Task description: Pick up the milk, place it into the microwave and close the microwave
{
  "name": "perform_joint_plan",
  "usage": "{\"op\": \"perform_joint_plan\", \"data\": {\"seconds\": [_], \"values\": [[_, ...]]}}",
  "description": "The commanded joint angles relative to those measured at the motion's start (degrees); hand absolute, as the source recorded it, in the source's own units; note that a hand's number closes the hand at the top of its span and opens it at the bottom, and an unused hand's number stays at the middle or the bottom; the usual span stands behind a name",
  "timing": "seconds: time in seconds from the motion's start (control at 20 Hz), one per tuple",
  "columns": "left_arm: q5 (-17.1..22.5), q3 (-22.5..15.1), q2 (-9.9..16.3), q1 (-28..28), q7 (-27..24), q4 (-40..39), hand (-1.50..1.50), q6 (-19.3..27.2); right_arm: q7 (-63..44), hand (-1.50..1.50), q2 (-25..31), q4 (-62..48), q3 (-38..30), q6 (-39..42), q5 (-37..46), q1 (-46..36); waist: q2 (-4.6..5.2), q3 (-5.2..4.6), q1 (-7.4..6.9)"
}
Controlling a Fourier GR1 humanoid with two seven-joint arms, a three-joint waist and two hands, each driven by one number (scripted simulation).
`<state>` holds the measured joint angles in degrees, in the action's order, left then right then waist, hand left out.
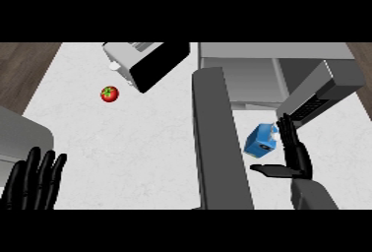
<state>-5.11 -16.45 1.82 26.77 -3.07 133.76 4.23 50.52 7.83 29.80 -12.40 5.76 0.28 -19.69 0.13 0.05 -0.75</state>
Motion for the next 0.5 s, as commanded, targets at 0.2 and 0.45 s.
{"op": "perform_joint_plan", "data": {"seconds": [0.2,0.45], "values": [[-2.9,-3.8,-1.6,-0.3,-0.1,-1.6,-1.50,1.6,11.9,1.50,1.7,-7.5,2.7,-6.2,6.8,-4.0,0.21,0.08,-0.41],[-1.5,-2.5,-0.8,-2.3,4.5,1.3,-1.50,1.3,13.3,1.50,1.9,-8.3,3.3,9.4,4.3,-4.5,0.12,0.07,-0.05]]}}
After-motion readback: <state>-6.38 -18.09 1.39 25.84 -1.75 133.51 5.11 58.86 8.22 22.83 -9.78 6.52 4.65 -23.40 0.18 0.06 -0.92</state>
